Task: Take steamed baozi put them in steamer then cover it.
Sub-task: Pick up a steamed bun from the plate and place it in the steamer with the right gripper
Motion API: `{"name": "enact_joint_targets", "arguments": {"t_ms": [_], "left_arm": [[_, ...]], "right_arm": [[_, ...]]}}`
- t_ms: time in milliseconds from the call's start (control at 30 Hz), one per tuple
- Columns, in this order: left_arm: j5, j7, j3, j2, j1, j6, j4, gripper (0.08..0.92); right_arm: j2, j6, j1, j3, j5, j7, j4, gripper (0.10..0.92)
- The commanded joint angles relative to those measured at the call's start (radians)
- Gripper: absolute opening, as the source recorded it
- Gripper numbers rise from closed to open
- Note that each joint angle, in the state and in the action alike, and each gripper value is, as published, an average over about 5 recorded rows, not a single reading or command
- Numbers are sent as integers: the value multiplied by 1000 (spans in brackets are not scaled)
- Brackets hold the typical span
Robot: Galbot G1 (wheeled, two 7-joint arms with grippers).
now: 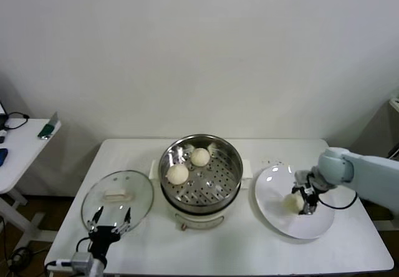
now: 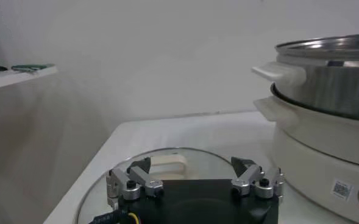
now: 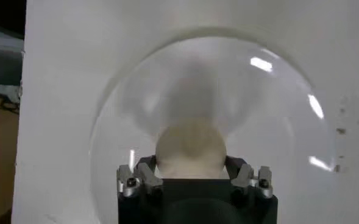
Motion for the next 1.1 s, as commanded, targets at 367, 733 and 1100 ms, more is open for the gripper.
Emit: {"name": "enact_joint_targets", "arguments": {"t_ms": [367,733,1100], "left_arm": [[15,2,9,-5,-5,3,2,823],[10,1,-2,-4,5,1,-5,823],[10,0,-12,-6,6,1,-6,823]], "right_arm": [[367,632,668,-119,67,-155,32,729],[492,622,464,-42,-113,-54,240,729],[613,564,271,-44,-255,52,190,729]]}}
